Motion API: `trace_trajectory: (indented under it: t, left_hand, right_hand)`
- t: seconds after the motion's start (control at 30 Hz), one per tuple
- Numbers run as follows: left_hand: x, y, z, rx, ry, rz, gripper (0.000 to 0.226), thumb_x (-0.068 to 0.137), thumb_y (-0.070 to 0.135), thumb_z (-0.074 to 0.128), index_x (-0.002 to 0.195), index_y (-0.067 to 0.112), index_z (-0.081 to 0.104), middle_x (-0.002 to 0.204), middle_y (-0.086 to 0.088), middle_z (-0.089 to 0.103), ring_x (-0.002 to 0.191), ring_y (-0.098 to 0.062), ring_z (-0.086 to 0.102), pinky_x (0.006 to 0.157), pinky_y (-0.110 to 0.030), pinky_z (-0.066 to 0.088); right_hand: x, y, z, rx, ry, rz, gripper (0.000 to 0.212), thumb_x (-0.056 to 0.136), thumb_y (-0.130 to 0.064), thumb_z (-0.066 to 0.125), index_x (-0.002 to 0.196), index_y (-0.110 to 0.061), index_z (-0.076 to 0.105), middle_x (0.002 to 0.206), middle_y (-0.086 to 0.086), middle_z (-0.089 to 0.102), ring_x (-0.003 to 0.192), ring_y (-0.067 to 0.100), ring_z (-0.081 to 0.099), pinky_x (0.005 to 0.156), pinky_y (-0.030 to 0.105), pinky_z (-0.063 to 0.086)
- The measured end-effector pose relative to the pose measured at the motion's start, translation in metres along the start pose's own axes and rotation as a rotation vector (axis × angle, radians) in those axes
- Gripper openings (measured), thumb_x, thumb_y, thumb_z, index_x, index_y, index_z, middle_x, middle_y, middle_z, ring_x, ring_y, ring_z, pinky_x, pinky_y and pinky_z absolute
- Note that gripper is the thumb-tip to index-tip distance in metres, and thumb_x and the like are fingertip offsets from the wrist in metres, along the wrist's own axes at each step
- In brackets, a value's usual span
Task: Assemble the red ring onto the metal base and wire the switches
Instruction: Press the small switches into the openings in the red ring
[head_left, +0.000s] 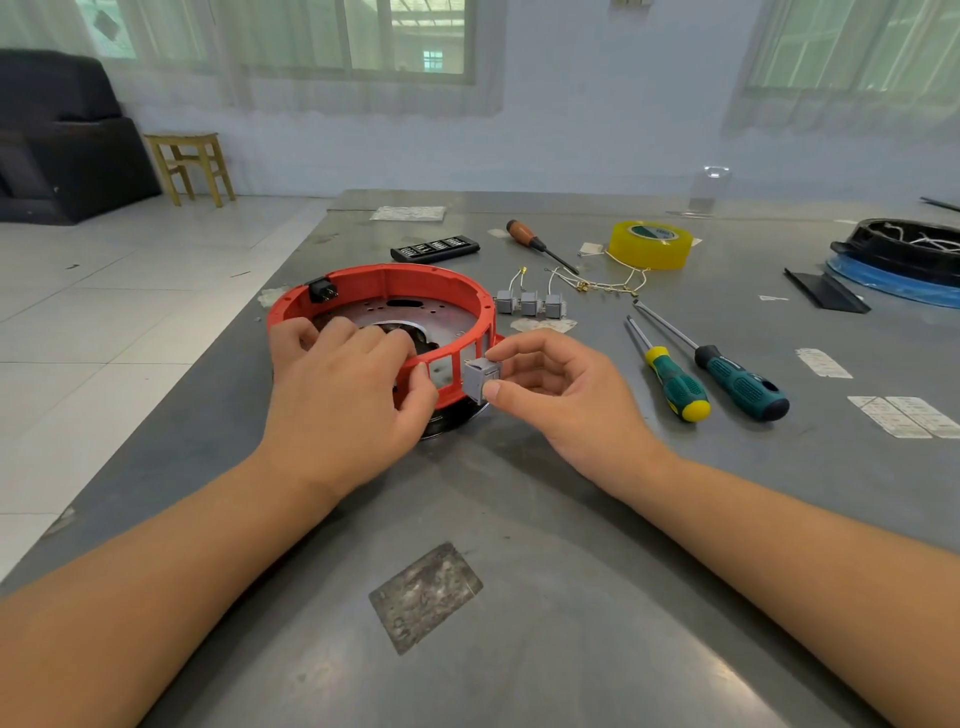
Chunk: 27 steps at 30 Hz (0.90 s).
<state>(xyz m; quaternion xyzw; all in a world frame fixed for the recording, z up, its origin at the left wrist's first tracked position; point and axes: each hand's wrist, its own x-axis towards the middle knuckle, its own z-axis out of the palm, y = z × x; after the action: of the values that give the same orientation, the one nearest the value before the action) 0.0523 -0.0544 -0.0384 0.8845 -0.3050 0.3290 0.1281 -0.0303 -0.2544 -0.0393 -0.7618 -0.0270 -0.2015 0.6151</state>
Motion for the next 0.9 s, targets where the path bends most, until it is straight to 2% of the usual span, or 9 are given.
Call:
trace_trajectory:
  t: [0.07,0.13,0.2,0.37,0.63,0.9]
  left_hand:
    - [0.000,0.001,0.002,-0.091,-0.026,0.011,0.030,0.097,0.037,0.041,0.084,0.019,0.062,0.073,0.006,0.059,0.079,-0.024,0.054,0.088,-0.047,0.035]
    - [0.000,-0.002,0.004,-0.181,-0.013,0.078,0.030,0.098,0.036,0.043,0.084,0.018,0.062,0.073,0.006,0.057,0.077,-0.023,0.053,0.086,-0.048,0.037]
    - [0.002,-0.008,0.005,-0.254,-0.013,0.150,0.032,0.099,0.036,0.043,0.086,0.016,0.064,0.074,0.006,0.056,0.078,-0.023,0.052,0.085,-0.047,0.039]
    - [0.006,-0.020,0.009,-0.301,-0.025,0.232,0.032,0.100,0.035,0.043,0.094,0.015,0.068,0.079,0.004,0.061,0.082,-0.023,0.054,0.089,-0.040,0.034]
    - [0.006,-0.027,0.009,-0.319,-0.054,0.285,0.032,0.097,0.036,0.045,0.101,0.015,0.068,0.087,0.004,0.063,0.088,-0.022,0.054,0.089,-0.041,0.034]
    - [0.005,-0.025,0.011,-0.338,-0.018,0.300,0.032,0.099,0.041,0.046,0.101,0.017,0.067,0.085,0.009,0.059,0.086,-0.017,0.052,0.090,-0.037,0.032]
  right_hand:
    - [-0.002,0.000,0.002,-0.027,-0.002,-0.030,0.024,0.083,-0.007,0.083,0.101,-0.021,0.074,0.093,0.001,0.074,0.086,0.017,0.070,0.081,0.024,0.057]
    - [-0.003,0.000,0.004,-0.042,-0.010,-0.062,0.024,0.083,-0.007,0.083,0.100,-0.023,0.074,0.094,0.003,0.073,0.088,0.025,0.068,0.082,0.031,0.059]
    - [-0.004,0.000,0.007,-0.088,-0.017,-0.108,0.024,0.083,-0.008,0.084,0.100,-0.021,0.074,0.094,0.004,0.072,0.086,0.026,0.067,0.081,0.033,0.060]
    - [-0.007,0.000,0.019,-0.188,0.009,-0.188,0.022,0.083,-0.010,0.082,0.098,-0.022,0.073,0.095,-0.004,0.071,0.082,0.015,0.068,0.076,0.023,0.056]
    - [-0.009,-0.003,0.030,-0.264,0.097,-0.199,0.021,0.083,-0.015,0.081,0.100,-0.025,0.072,0.094,-0.008,0.068,0.081,0.013,0.067,0.074,0.026,0.058]
    - [-0.009,-0.007,0.034,-0.333,0.140,-0.205,0.020,0.083,-0.023,0.084,0.098,-0.029,0.072,0.093,-0.012,0.066,0.081,0.009,0.066,0.071,0.018,0.055]
